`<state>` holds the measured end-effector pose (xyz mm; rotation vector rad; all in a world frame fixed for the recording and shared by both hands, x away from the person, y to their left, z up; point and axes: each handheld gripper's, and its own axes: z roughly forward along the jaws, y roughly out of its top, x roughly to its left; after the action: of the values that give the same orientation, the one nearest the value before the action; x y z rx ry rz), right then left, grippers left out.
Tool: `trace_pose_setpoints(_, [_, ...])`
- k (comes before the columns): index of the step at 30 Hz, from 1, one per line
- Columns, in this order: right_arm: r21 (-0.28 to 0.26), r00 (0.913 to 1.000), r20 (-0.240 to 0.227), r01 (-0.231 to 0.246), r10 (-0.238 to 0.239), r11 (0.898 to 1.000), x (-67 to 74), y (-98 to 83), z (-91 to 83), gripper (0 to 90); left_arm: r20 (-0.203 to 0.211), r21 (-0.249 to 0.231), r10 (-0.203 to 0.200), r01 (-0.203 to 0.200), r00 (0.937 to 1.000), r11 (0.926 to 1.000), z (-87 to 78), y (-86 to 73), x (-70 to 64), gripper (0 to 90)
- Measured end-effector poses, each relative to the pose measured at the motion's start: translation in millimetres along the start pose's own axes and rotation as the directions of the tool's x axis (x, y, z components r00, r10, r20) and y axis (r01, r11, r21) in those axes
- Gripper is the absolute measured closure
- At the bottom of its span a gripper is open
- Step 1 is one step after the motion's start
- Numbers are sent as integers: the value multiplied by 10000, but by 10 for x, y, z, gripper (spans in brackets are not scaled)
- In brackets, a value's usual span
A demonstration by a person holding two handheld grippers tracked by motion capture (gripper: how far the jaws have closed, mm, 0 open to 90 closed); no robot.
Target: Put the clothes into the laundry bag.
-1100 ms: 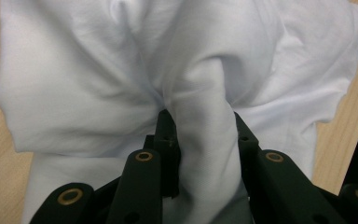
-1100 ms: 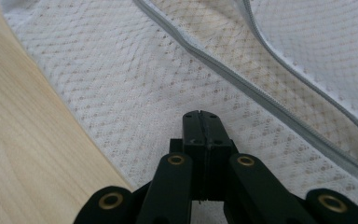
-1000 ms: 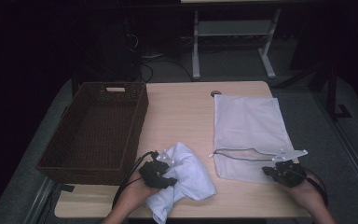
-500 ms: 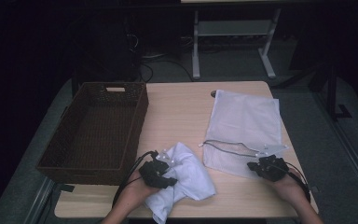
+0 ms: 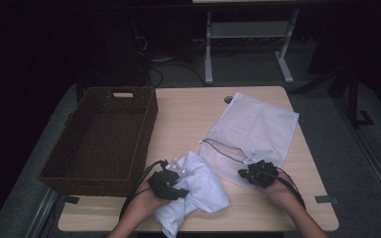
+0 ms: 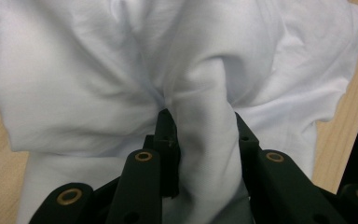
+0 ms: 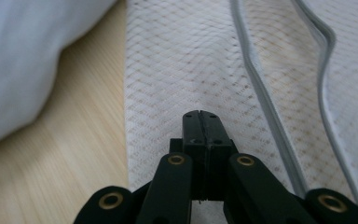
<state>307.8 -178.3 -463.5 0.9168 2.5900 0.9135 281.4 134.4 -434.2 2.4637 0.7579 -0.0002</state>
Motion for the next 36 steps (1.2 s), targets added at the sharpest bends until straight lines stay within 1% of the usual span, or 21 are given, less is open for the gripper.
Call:
trace_pose_setpoints(2, [-9,9999,-79,151,-151,9999,35,43,34,898,8,12,20,-20,10000,10000,-1,-1,3,707])
trace_pose_setpoints(4, [39,9996,-59,275,-275,9996,45,53,23,898,24,10,19,-20,10000,10000,-1,-3,5,707])
trace_pose_setpoints(6, [-129,9999,-2,118,-118,9998,-10,31,-46,898,33,9,16,-16,10000,10000,-1,-3,7,707])
trace_pose_setpoints(8, [-385,9996,171,-238,245,9990,-114,-10,-142,898,51,5,14,-14,10000,10000,-1,-4,10,707])
trace_pose_setpoints(9, [-439,9988,381,-296,313,9986,-178,-36,-189,898,58,4,13,-13,10000,10000,-1,-4,11,707])
trace_pose_setpoints(10, [-502,9972,581,-449,478,9977,-244,-65,-237,898,63,2,14,-14,10000,10000,0,-4,12,707])
trace_pose_setpoints(11, [-584,9950,731,-637,679,9963,-312,-99,-281,898,58,4,15,-15,10000,10000,0,-4,11,707])
trace_pose_setpoints(12, [-665,9911,968,-851,914,9941,-397,-144,-328,898,62,3,10,-10,10000,10000,0,-4,11,707])
trace_pose_setpoints(14, [-720,9850,1290,-1056,1142,9918,-501,-203,-377,898,89,-11,-40,40,10000,10000,2,-4,13,707])
trace_pose_setpoints(15, [-680,9808,1454,-1209,1297,9903,-563,-242,-395,898,94,-2,-32,32,10000,10000,1,-4,15,707])
trace_pose_setpoints(17, [-529,9769,1581,-1370,1437,9892,-630,-295,-394,898,95,-4,-30,30,10000,10000,2,-4,16,707])
trace_pose_setpoints(19, [-322,9755,1604,-1470,1503,9886,-675,-348,-359,898,97,-6,-38,38,9999,10000,1,-5,15,707])
trace_pose_setpoints(22, [69,9779,1527,-1456,1428,9893,-676,-390,-302,898,97,-11,-30,30,9999,10000,1,-6,15,707])
trace_pose_setpoints(24, [85,9792,1472,-1425,1397,9898,-653,-394,-300,898,97,-38,-46,47,9999,10000,3,-7,13,707])
trace_pose_setpoints(26, [165,9809,1489,-1290,1251,9915,-616,-391,-305,898,100,-38,-47,48,9999,10000,3,-7,12,707])
trace_pose_setpoints(32, [538,9880,1309,-900,823,9945,-431,-393,-350,898,90,-55,-8,8,10000,10000,0,-9,10,706])
trace_pose_setpoints(33, [567,9893,1248,-826,751,9950,-389,-402,-362,898,97,-63,-27,28,9999,10000,0,-10,10,705])
trace_pose_setpoints(36, [503,9928,921,-818,770,9954,-286,-437,-391,898,137,-51,15,-15,9999,10000,-5,-10,18,704])
